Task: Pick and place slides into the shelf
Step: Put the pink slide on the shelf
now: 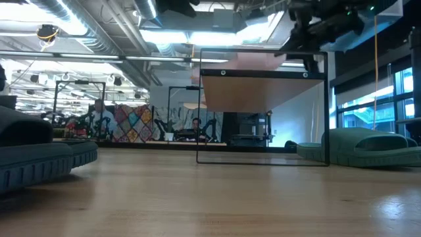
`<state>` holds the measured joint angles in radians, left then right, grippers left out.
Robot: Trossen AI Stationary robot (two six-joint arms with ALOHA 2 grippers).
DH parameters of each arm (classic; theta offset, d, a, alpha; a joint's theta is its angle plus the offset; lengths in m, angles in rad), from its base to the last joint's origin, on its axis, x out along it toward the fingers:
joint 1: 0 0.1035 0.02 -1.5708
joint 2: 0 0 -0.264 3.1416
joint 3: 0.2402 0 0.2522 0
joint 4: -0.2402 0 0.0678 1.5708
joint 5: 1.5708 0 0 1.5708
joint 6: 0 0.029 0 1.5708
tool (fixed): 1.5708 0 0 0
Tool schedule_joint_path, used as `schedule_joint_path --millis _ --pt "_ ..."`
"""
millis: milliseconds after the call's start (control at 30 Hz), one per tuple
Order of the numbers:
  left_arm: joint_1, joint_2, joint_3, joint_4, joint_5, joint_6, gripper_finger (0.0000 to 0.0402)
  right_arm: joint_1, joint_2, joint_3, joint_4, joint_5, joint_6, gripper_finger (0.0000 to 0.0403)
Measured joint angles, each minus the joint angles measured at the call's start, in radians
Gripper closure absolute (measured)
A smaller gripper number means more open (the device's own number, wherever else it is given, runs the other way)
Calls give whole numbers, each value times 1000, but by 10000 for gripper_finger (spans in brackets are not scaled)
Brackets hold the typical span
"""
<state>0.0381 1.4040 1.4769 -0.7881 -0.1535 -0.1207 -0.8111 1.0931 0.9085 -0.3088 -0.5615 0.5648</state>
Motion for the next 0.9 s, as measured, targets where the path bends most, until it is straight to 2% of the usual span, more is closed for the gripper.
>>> schedule_joint_path --millis 167,333,500,667,900 --pt "-19 0 -3 -33 0 -9 207 -96 57 0 30 -99 49 360" --pt "-34 0 -3 -44 1 -30 207 -171 73 0 -11 -170 61 360" --pt "-33 0 -3 -51 1 -33 207 -180 71 0 -65 -168 62 360" --pt "-33 0 -3 -52 -1 -33 207 -166 74 0 -114 -94 61 360" --pt "-33 0 -3 -57 -2 -33 207 -163 74 0 -166 -63 52 360"
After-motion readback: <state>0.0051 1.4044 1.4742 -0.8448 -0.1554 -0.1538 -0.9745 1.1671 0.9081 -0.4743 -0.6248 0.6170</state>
